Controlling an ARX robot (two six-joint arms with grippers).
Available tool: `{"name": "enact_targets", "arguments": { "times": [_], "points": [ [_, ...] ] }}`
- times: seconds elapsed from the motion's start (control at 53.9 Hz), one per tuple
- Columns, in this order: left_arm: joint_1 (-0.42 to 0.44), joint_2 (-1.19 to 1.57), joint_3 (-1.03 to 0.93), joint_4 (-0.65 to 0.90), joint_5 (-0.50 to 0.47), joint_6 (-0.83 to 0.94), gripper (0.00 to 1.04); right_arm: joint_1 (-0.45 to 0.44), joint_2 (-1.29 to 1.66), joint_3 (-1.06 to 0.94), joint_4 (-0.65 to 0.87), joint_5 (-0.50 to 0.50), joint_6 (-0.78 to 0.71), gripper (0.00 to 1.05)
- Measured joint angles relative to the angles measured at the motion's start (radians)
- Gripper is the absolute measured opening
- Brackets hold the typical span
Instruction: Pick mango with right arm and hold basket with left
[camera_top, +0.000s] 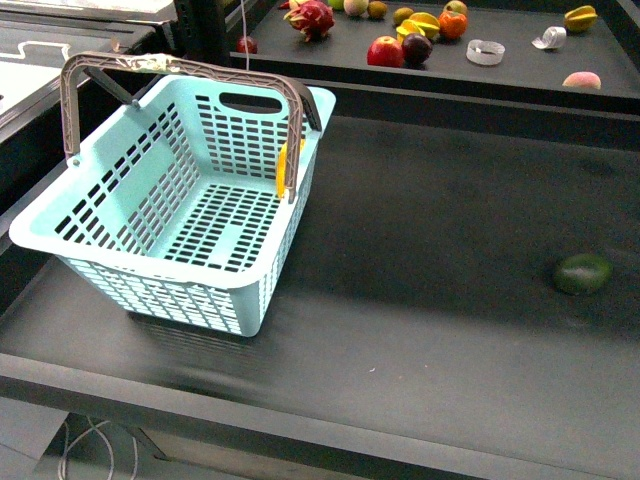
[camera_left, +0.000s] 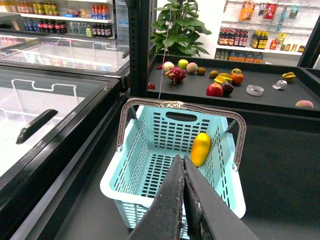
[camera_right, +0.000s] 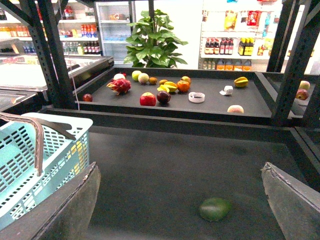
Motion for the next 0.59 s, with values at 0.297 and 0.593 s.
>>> {"name": "enact_targets", "arguments": {
  "times": [0.297,0.593],
  "points": [
    [0.0,-0.193,0.0,-0.2,0.0,0.0,0.02,0.0,0.0,0.0,0.0,0.0,0.0,0.96],
    [0.0,-0.194,0.0,-0.201,0.0,0.0,0.02,0.0,0.0,0.0,0.0,0.0,0.0,0.96]
  ]
}}
